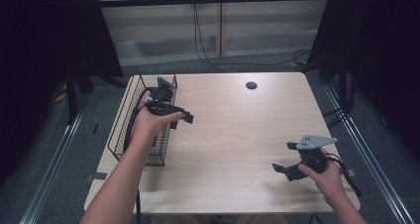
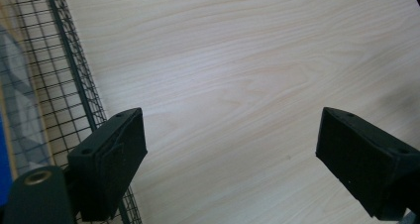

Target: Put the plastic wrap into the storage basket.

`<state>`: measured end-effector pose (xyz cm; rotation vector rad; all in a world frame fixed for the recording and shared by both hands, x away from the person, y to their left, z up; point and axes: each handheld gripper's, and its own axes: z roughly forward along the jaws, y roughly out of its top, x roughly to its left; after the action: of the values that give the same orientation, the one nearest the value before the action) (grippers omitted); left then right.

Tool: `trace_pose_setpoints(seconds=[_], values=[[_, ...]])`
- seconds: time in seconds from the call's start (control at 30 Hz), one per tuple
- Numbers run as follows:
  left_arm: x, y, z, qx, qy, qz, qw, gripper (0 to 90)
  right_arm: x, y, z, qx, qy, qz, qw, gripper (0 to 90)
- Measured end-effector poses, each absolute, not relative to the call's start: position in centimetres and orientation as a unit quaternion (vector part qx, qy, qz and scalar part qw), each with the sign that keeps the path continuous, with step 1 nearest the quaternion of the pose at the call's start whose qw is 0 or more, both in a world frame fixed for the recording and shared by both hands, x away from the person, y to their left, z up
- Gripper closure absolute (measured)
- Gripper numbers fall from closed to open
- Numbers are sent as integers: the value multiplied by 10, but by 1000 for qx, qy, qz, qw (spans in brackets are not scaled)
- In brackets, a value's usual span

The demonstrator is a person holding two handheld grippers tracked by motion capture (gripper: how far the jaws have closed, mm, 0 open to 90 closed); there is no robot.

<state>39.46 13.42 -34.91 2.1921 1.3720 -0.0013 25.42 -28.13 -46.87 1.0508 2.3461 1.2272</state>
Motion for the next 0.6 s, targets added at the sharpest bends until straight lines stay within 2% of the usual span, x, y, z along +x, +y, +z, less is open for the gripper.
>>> trace_pose_setpoints(seconds=[0.6], values=[[377, 105, -374, 832, 466, -16, 300, 110, 255, -278, -473, 362, 823, 412, 145, 19]])
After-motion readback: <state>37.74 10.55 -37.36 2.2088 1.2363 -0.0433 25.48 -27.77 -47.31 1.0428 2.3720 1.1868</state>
